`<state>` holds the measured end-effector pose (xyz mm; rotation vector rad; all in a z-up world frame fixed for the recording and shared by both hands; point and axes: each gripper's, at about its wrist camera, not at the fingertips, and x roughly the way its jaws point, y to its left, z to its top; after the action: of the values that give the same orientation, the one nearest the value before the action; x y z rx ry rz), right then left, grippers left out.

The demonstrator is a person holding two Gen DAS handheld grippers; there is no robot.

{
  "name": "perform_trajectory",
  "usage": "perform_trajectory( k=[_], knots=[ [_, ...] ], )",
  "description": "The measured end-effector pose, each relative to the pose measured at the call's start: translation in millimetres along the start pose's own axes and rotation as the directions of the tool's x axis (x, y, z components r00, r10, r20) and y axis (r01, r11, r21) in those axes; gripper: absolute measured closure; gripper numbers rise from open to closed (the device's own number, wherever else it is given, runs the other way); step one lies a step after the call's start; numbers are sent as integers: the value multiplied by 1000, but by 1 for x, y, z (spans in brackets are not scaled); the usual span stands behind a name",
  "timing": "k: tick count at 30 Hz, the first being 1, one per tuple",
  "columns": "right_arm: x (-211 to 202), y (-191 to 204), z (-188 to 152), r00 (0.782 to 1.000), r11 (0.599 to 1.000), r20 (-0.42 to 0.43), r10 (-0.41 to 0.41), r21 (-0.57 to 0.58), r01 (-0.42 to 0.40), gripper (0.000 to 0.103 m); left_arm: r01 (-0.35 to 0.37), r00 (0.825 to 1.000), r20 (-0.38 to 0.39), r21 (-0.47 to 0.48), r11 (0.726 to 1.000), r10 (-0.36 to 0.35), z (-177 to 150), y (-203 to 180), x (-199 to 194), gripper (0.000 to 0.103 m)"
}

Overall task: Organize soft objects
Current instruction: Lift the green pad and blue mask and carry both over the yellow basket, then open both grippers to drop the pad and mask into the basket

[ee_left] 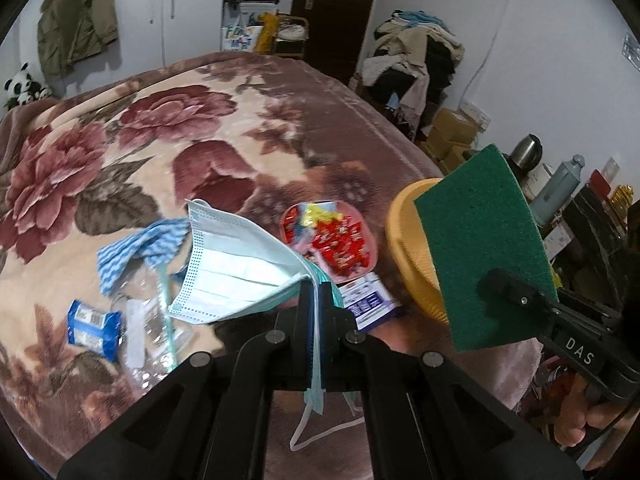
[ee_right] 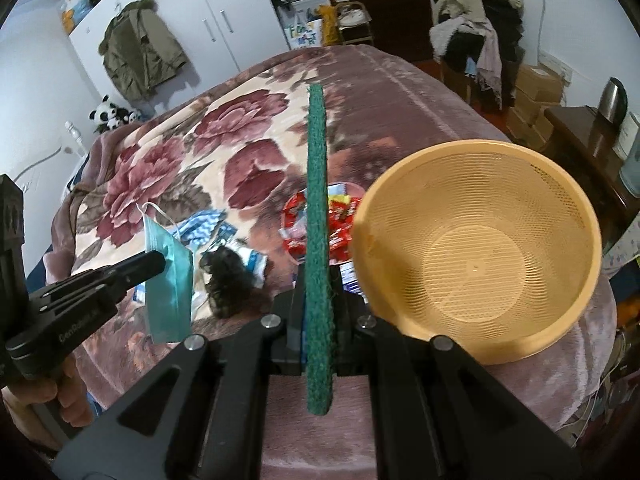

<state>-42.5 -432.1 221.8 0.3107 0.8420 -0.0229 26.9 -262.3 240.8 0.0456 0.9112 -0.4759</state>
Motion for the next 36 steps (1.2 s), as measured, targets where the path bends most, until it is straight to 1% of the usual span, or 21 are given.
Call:
perform_trajectory(
  k=[11, 22, 27, 31, 36],
  knots=[
    [-7, -48, 15, 999, 997, 20, -33, 69, 32, 96, 56, 998, -21, 70, 996, -54, 28, -62, 25, 103],
    [-4, -100, 26, 998, 989, 15, -58, 137, 56, 96, 110, 993, -59, 125, 986, -103, 57, -123, 64, 103],
    [0, -120, 27, 998, 985, 5, -59, 163, 57, 96, 132, 988, -95, 136, 982, -120, 65, -147, 89, 103],
    [6, -132, 27, 998, 982, -7, -57, 181, 57, 95, 160, 980, -136, 133, 978, -142, 68, -161, 112, 103],
    [14, -145, 27, 998, 978, -24, -52, 200, 56, 96, 174, 973, -179, 139, 975, -148, 67, -174, 136, 103]
  ],
)
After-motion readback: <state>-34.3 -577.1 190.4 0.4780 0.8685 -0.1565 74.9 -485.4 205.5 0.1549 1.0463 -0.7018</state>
